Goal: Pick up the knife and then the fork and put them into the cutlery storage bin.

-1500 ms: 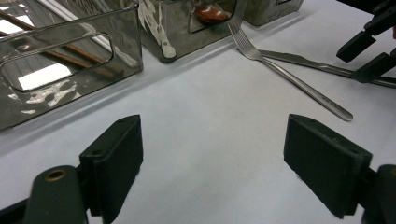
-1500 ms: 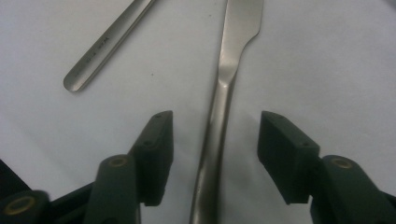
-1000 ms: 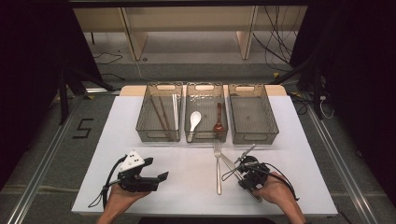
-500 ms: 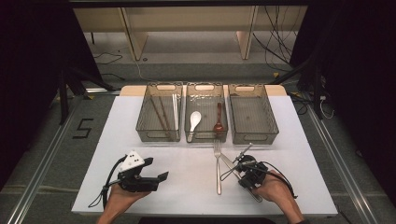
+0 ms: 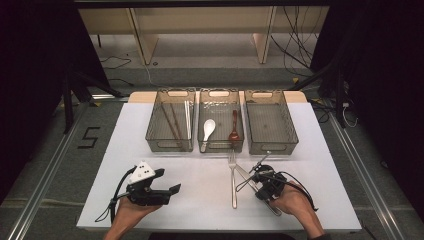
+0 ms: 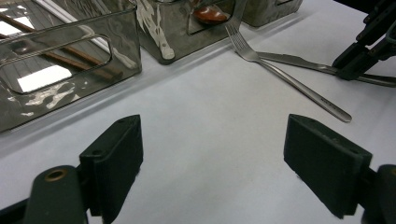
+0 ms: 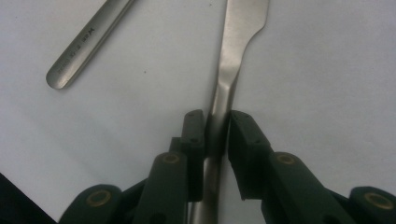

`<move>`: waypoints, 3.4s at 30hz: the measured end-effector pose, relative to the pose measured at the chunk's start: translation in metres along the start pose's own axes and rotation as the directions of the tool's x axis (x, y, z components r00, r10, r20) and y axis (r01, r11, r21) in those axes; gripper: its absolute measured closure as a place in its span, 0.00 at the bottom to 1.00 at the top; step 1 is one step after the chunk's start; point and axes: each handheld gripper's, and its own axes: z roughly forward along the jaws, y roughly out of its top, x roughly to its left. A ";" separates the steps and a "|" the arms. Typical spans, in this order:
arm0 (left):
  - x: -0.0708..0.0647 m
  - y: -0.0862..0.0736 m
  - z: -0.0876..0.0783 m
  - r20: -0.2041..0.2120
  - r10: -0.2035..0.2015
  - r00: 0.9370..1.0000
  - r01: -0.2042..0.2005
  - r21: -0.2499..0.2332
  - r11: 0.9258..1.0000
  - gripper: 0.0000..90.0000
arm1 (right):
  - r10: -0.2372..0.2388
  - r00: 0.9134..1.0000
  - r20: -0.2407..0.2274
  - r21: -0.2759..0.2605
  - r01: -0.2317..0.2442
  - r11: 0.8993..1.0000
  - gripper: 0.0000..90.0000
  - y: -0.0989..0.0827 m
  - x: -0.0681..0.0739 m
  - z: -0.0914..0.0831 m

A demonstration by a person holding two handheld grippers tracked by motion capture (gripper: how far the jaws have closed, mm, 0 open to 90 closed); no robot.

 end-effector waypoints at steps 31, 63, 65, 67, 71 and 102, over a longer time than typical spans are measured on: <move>0.001 0.000 -0.001 -0.002 -0.004 1.000 0.004 -0.004 1.000 0.22 | -0.066 0.998 0.013 -0.029 0.066 0.997 0.89 -0.004 -0.005 -0.003; 0.003 0.000 -0.004 0.009 -0.020 1.000 0.020 -0.045 0.999 0.22 | 0.004 1.000 -0.018 -0.315 -0.009 0.949 0.89 0.015 -0.043 -0.071; 0.003 0.000 -0.005 0.013 -0.026 1.000 0.027 -0.052 0.998 0.22 | 0.017 1.000 -0.012 -0.325 -0.020 0.945 0.89 0.020 -0.048 -0.074; 0.004 0.000 -0.006 0.015 -0.024 1.000 0.025 -0.059 0.998 0.22 | 0.027 1.000 -0.008 -0.331 -0.028 0.943 0.89 0.024 -0.053 -0.076; 0.004 0.000 -0.008 0.028 -0.048 0.998 0.050 -0.080 0.996 0.22 | 0.050 0.999 -0.001 -0.350 -0.047 0.936 0.89 0.032 -0.064 -0.080; 0.001 -0.002 -0.016 0.030 -0.049 0.998 0.053 -0.150 0.987 0.19 | 0.166 0.985 0.052 -0.362 -0.136 0.922 0.89 0.079 -0.116 -0.091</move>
